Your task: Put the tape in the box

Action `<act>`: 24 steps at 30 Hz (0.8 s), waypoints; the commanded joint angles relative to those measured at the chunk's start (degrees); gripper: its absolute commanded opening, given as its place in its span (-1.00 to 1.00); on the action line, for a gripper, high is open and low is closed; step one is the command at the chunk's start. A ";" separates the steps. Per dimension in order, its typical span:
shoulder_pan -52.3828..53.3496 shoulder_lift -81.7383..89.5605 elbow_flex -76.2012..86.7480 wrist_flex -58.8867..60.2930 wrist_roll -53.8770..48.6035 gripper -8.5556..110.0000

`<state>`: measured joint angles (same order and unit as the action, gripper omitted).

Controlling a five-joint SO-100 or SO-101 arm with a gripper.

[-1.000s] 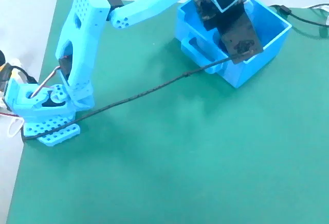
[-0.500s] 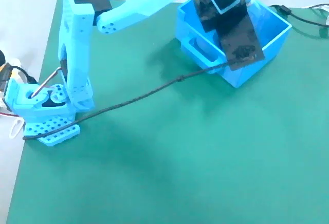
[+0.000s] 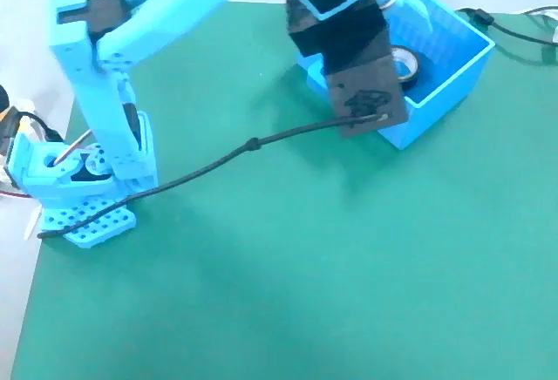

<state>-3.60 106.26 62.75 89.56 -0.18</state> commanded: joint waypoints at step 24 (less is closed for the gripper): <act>17.14 50.01 79.37 -33.05 -2.72 -0.50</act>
<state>11.87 154.86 138.34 59.77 -2.11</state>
